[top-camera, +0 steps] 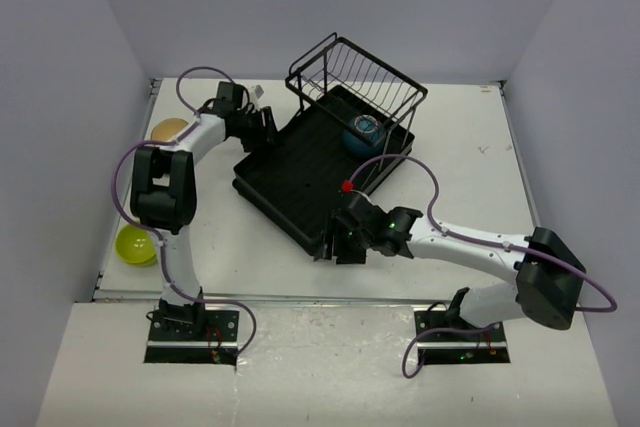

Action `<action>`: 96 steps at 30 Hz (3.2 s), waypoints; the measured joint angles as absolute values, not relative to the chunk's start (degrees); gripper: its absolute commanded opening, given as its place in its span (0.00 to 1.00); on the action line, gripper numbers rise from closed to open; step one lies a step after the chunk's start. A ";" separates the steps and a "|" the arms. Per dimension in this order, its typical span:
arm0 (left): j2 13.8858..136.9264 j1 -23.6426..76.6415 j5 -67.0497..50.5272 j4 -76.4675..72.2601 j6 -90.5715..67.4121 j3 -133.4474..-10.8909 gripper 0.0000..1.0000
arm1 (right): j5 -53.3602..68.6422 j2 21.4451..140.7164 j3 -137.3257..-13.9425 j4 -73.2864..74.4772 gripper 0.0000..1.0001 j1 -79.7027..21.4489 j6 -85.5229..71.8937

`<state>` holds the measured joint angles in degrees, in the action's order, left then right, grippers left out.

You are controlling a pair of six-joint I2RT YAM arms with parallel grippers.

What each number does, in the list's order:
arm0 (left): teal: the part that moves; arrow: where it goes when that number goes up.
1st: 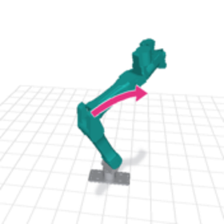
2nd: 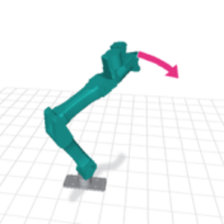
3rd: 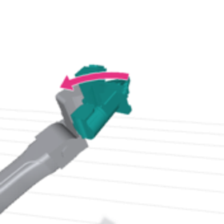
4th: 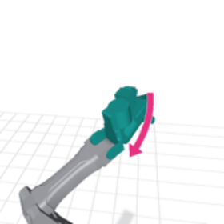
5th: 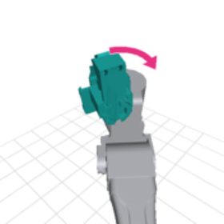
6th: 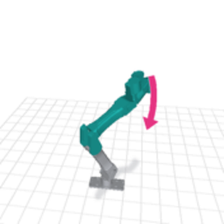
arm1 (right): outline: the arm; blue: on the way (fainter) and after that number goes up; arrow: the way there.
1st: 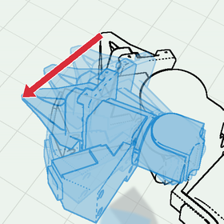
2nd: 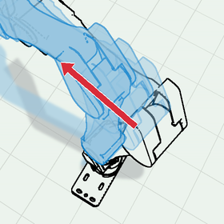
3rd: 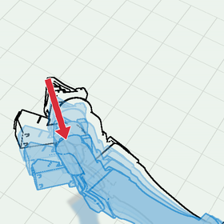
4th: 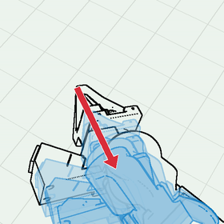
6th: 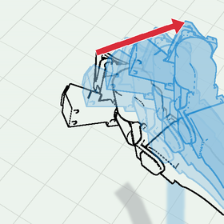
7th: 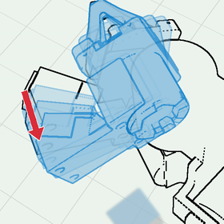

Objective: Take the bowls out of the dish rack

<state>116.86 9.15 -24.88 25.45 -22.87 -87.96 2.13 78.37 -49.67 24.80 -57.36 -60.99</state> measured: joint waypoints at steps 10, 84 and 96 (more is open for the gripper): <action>113.47 5.41 -25.32 25.67 -23.53 -87.96 0.62 | 4.40 77.76 -50.96 33.50 0.63 -54.89 -57.30; 113.89 26.79 -13.28 -21.17 -72.95 -70.89 0.61 | 26.74 116.09 -98.06 46.74 0.44 5.74 -31.18; 113.86 26.65 -10.46 -11.00 -70.83 -72.40 0.62 | 28.18 118.76 -98.19 45.95 0.22 4.14 -31.38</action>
